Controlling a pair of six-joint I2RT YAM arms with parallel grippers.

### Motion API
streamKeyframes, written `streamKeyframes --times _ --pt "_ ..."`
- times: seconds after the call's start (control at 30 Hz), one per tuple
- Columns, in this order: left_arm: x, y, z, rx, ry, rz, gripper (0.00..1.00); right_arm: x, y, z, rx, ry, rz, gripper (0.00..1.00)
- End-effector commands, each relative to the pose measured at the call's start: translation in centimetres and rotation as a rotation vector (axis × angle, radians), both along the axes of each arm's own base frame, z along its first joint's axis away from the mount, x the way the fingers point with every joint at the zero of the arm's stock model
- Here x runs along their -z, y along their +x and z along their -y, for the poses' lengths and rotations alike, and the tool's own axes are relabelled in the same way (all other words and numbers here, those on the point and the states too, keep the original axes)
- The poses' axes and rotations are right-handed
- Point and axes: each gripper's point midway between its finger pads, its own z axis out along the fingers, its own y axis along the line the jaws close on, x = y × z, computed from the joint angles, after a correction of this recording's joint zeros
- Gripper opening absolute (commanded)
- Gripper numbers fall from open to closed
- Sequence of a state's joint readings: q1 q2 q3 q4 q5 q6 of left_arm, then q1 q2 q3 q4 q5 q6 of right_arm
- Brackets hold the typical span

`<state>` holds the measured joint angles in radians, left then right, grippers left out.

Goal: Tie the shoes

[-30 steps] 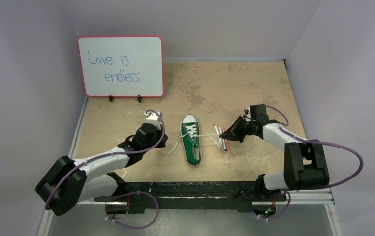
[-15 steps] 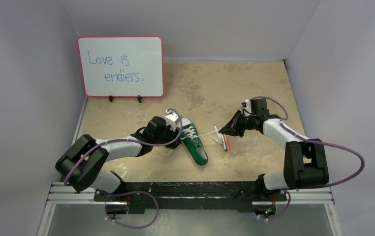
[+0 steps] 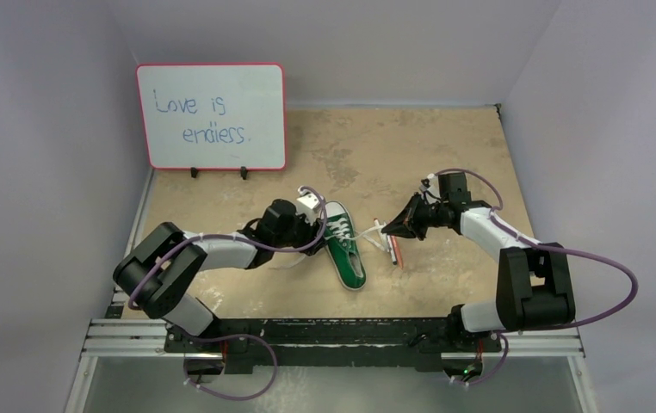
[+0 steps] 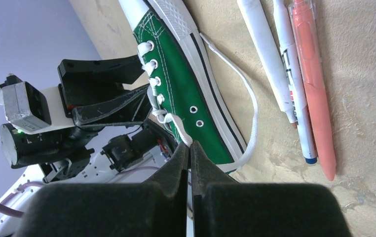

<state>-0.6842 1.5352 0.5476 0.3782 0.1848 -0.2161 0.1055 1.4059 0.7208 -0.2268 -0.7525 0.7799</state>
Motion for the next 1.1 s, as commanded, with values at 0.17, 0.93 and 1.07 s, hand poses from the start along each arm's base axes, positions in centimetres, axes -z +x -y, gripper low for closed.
streamKeyframes --times 0.17,0.93,1.07 --pt "0.9 0.6 1.3 0.038 -0.009 0.005 0.35 -1.7 0.2 -0.4 -0.028 0.041 0.049 0.0" --pt "1.5 -0.2 0.1 0.038 -0.001 0.037 0.44 -2.0 0.4 -0.5 -0.011 0.053 0.052 0.0" --pt "1.6 1.0 1.0 0.045 0.015 0.09 0.43 -2.1 0.5 -0.4 -0.01 0.049 0.053 0.0"
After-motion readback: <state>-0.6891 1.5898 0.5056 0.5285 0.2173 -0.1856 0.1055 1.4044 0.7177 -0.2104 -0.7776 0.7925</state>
